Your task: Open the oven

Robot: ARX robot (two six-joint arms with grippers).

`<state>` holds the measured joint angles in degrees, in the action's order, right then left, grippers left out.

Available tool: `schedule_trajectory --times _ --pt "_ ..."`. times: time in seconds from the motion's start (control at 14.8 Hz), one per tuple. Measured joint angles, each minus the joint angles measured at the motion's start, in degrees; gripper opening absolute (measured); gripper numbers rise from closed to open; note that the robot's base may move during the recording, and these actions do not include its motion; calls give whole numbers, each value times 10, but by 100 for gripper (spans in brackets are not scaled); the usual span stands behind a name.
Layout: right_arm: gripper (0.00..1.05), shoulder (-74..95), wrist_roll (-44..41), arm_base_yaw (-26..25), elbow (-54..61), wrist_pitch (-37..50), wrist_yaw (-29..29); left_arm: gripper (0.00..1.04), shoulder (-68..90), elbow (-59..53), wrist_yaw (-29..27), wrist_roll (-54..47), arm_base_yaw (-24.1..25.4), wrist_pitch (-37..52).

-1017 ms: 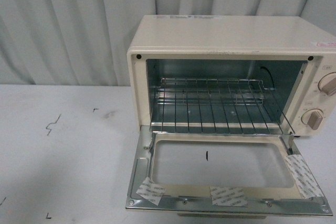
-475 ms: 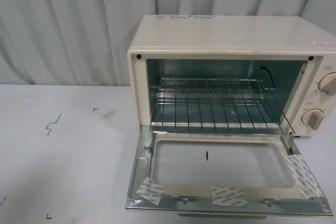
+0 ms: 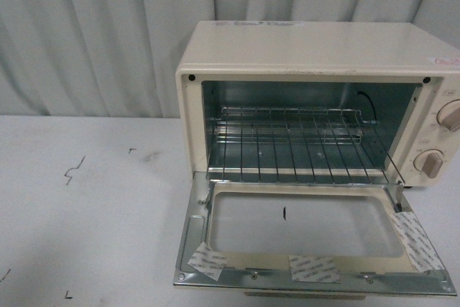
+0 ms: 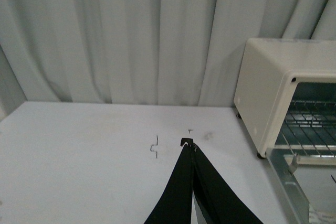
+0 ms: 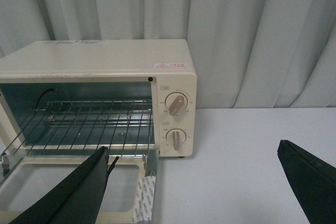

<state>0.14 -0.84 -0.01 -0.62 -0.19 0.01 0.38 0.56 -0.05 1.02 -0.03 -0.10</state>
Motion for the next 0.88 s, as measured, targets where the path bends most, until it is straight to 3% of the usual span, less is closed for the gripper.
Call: schedule_trajectory --times 0.2,0.68,0.88 --pt "98 0 0 0 0 0 0 5 0 0 0 0 0 -1" --pt "98 0 0 0 0 0 0 97 0 0 0 0 0 -1" --pt "98 1 0 0 0 0 0 98 0 0 0 0 0 -1"
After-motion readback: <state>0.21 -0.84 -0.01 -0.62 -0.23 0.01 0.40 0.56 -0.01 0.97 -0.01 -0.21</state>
